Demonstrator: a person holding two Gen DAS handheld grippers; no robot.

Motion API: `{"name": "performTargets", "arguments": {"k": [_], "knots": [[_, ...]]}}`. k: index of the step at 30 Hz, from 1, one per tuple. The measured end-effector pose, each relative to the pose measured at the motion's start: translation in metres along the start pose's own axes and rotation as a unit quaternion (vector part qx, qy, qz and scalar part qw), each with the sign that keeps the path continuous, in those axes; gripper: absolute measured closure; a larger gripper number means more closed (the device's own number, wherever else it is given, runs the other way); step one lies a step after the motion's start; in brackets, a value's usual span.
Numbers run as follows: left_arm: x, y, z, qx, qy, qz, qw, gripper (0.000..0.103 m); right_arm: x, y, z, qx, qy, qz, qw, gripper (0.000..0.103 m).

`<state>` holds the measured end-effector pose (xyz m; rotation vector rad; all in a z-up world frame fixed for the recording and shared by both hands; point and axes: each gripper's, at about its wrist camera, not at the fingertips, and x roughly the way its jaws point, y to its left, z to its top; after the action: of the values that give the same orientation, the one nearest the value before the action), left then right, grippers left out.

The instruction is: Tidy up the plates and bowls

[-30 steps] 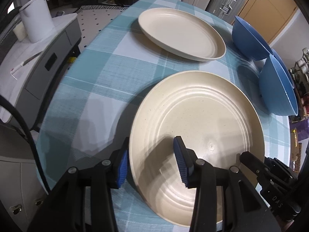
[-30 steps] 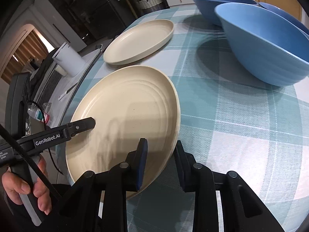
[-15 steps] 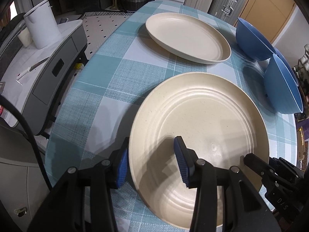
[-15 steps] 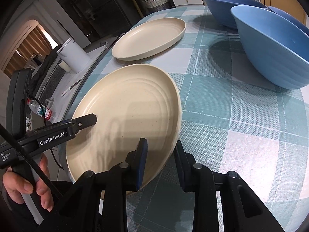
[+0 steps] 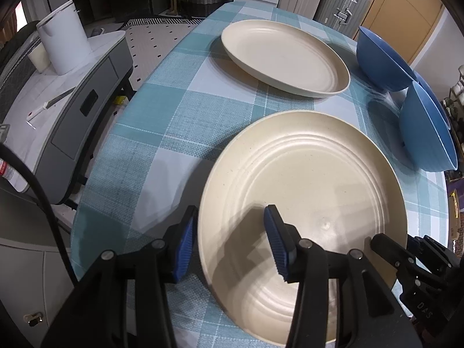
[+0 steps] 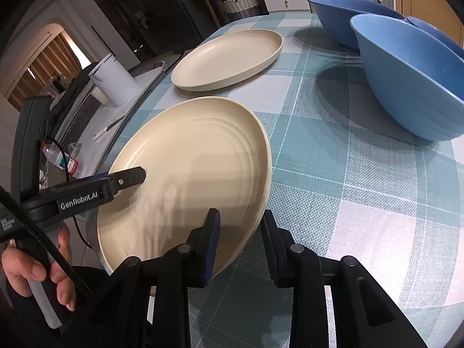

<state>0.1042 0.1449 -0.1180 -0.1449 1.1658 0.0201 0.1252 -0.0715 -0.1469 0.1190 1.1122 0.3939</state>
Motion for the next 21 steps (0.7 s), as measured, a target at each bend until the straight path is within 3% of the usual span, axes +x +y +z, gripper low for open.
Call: {"name": "performTargets", "arguments": {"k": [7, 21], "knots": [[0.000, 0.006, 0.001, -0.009, 0.000, 0.011, 0.9999, 0.054, -0.003, -0.001, -0.001, -0.009, -0.001, -0.013, 1.000, 0.067], [-0.008, 0.013, 0.004, -0.029, -0.011, -0.027, 0.9992, 0.054, -0.019, 0.005, -0.006, -0.029, -0.024, -0.056, 0.998, 0.066]]}}
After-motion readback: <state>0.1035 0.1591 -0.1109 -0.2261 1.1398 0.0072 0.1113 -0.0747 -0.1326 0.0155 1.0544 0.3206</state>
